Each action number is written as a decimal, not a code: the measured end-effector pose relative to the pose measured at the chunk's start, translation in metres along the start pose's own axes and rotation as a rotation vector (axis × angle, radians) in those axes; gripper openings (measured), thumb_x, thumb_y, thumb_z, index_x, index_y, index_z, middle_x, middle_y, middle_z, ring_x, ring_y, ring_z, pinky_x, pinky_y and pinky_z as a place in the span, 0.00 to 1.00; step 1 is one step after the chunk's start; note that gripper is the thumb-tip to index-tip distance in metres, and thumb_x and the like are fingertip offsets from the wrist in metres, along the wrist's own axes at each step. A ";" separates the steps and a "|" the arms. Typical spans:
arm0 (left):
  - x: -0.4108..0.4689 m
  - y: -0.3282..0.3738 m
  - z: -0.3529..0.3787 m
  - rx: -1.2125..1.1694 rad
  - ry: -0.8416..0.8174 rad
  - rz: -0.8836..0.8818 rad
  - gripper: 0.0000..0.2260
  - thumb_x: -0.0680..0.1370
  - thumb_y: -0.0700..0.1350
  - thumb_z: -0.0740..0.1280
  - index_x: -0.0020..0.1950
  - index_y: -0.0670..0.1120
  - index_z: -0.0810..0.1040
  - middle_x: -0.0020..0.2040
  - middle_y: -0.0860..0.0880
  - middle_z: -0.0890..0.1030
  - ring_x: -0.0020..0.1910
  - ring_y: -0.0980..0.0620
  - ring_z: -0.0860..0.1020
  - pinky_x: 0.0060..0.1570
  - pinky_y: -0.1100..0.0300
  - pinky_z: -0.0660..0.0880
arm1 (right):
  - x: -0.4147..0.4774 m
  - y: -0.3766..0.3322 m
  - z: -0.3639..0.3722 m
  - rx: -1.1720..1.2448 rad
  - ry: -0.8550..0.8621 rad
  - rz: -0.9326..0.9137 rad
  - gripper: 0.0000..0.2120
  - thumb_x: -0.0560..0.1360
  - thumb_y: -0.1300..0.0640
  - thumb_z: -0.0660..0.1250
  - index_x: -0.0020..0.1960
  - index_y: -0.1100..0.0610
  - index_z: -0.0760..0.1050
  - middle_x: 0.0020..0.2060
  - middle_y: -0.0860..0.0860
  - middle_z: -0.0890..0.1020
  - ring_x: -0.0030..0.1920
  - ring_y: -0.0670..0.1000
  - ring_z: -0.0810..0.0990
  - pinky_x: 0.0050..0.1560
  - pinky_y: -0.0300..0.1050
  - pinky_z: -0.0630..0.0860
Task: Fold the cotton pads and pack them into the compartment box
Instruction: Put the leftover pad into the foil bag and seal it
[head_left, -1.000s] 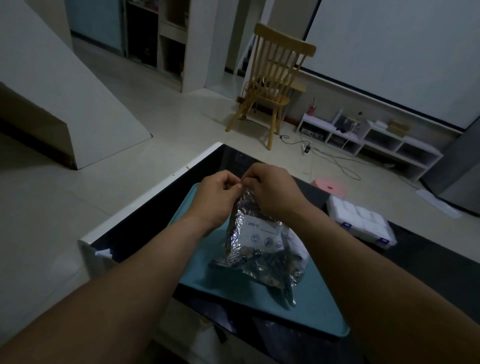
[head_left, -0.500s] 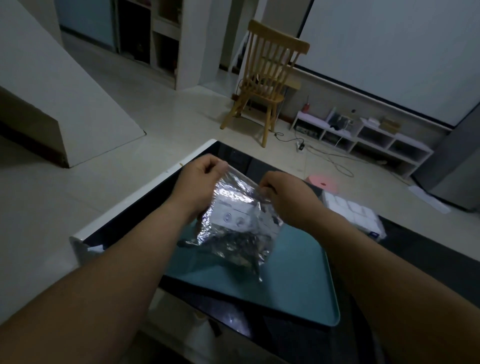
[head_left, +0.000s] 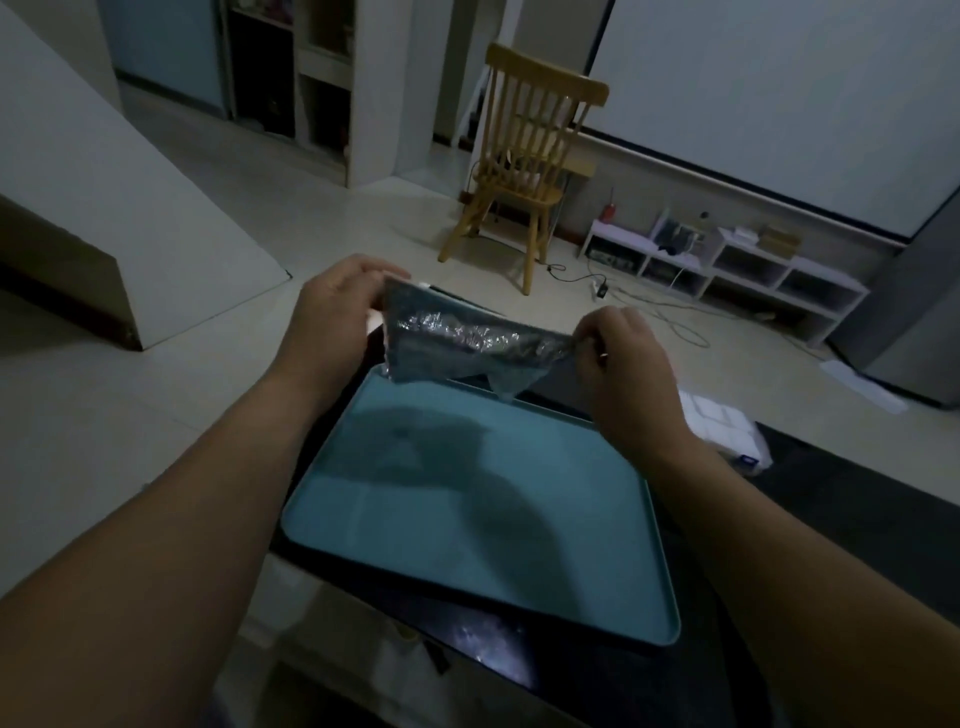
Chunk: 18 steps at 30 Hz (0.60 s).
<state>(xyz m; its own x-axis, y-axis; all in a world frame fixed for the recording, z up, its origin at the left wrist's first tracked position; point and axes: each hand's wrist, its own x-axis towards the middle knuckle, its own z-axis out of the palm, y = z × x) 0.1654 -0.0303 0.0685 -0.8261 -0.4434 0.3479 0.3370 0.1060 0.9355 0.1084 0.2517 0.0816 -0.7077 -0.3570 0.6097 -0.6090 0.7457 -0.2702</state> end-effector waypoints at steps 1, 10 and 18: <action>-0.001 0.001 -0.007 0.034 0.031 -0.018 0.14 0.80 0.46 0.59 0.51 0.44 0.84 0.45 0.47 0.85 0.45 0.54 0.82 0.41 0.61 0.76 | -0.008 -0.004 0.004 -0.016 -0.029 -0.015 0.01 0.83 0.59 0.63 0.53 0.54 0.74 0.50 0.48 0.73 0.43 0.46 0.72 0.43 0.33 0.70; -0.047 -0.096 0.042 1.224 -0.747 0.076 0.28 0.84 0.64 0.53 0.83 0.59 0.54 0.85 0.51 0.53 0.83 0.48 0.51 0.79 0.37 0.46 | -0.105 0.004 0.071 -0.290 -0.490 -0.093 0.09 0.75 0.47 0.59 0.48 0.50 0.74 0.47 0.49 0.76 0.46 0.58 0.77 0.45 0.53 0.73; -0.049 -0.128 0.044 1.276 -0.670 0.010 0.30 0.81 0.69 0.49 0.82 0.66 0.46 0.85 0.51 0.43 0.83 0.45 0.39 0.77 0.33 0.40 | -0.038 -0.007 0.127 -0.211 -0.576 0.044 0.33 0.78 0.40 0.43 0.82 0.45 0.60 0.82 0.49 0.62 0.81 0.54 0.59 0.76 0.59 0.61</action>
<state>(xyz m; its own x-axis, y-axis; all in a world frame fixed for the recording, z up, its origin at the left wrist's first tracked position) 0.1427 0.0167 -0.0656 -0.9997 0.0175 -0.0174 0.0132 0.9744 0.2244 0.0941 0.1880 -0.0343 -0.8462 -0.5262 0.0843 -0.5325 0.8409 -0.0966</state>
